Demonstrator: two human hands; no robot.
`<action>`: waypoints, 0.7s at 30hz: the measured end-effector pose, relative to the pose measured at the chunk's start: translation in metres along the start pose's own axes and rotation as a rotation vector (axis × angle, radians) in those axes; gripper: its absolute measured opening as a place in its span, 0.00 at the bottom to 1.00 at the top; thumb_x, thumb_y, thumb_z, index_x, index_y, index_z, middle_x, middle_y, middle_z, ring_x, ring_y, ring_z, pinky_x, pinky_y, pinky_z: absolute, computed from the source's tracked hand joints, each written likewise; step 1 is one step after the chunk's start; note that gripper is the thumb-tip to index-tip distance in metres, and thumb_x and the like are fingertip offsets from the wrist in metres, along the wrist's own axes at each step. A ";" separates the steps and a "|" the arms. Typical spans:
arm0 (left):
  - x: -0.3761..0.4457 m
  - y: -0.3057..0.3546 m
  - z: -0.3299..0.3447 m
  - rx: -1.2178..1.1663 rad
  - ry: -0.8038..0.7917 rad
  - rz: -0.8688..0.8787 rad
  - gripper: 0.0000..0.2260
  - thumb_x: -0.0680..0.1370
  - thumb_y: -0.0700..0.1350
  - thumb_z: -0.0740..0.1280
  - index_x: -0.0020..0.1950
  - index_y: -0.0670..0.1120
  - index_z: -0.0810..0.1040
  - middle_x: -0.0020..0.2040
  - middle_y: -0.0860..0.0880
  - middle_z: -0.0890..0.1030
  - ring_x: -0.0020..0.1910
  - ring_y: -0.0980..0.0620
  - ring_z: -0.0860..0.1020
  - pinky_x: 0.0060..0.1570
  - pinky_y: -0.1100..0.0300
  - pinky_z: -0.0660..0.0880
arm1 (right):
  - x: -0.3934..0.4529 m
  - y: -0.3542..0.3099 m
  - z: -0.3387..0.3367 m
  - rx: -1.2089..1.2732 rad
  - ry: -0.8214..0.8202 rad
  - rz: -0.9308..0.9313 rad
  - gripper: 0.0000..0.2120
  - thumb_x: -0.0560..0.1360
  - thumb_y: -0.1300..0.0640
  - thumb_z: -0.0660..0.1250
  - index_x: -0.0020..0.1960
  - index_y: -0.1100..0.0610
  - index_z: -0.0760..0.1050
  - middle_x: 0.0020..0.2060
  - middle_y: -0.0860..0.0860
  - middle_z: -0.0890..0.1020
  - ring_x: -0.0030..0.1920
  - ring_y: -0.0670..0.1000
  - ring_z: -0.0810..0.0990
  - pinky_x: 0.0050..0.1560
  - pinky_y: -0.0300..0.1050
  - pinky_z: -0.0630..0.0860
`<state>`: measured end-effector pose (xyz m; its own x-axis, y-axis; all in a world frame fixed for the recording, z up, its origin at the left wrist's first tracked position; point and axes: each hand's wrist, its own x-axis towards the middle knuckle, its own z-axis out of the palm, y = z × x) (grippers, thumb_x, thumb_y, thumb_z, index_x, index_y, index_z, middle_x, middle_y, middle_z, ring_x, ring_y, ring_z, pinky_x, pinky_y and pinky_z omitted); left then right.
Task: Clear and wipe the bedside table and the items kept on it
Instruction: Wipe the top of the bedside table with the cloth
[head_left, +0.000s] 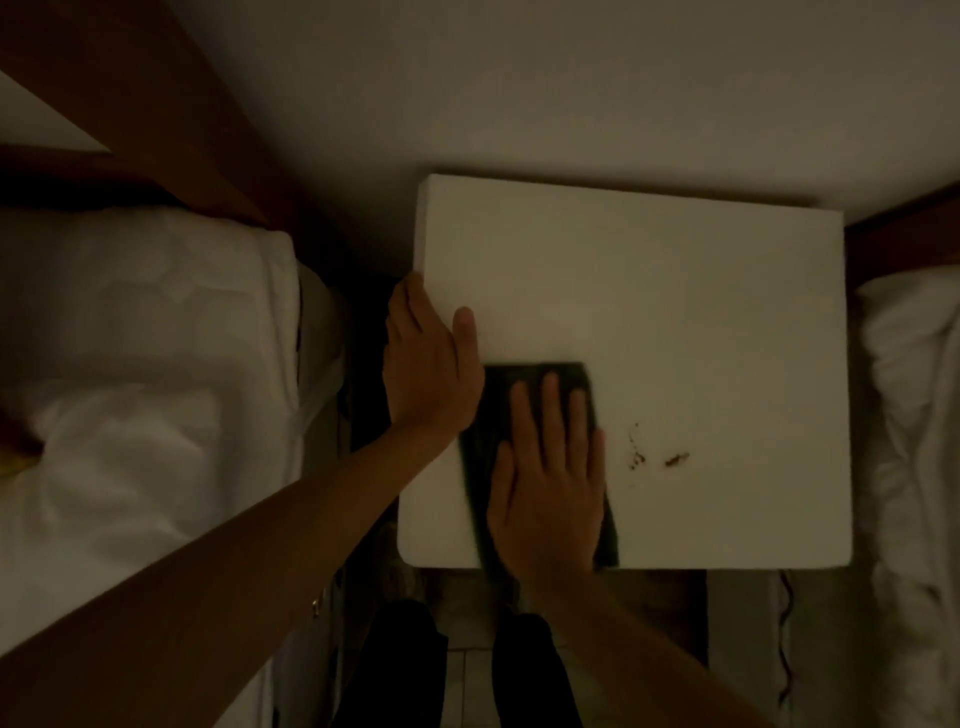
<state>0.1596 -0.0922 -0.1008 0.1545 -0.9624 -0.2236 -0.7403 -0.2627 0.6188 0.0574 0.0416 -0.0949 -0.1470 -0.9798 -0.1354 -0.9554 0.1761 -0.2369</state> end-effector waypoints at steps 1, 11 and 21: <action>-0.001 0.001 0.000 0.004 0.006 0.007 0.32 0.81 0.61 0.45 0.79 0.43 0.52 0.78 0.40 0.59 0.73 0.40 0.65 0.68 0.42 0.70 | -0.011 0.001 0.001 -0.021 -0.024 -0.070 0.27 0.84 0.46 0.46 0.82 0.48 0.49 0.82 0.51 0.50 0.81 0.55 0.47 0.79 0.60 0.50; -0.002 0.007 0.001 0.432 -0.069 0.415 0.31 0.83 0.57 0.38 0.80 0.39 0.52 0.81 0.42 0.53 0.80 0.46 0.49 0.78 0.46 0.47 | 0.111 0.019 -0.010 -0.070 -0.023 -0.357 0.29 0.82 0.44 0.47 0.82 0.50 0.50 0.81 0.50 0.54 0.81 0.55 0.49 0.79 0.61 0.50; 0.023 0.044 0.040 0.578 -0.056 0.527 0.31 0.82 0.56 0.48 0.81 0.42 0.49 0.82 0.42 0.50 0.80 0.44 0.49 0.78 0.43 0.48 | 0.155 0.085 -0.034 0.062 0.192 0.451 0.29 0.84 0.46 0.42 0.82 0.54 0.48 0.82 0.53 0.53 0.81 0.55 0.49 0.79 0.60 0.48</action>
<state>0.1039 -0.1232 -0.1088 -0.3336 -0.9411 -0.0561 -0.9324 0.3205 0.1672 -0.0555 -0.0987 -0.1035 -0.5929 -0.8031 -0.0592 -0.7693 0.5867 -0.2528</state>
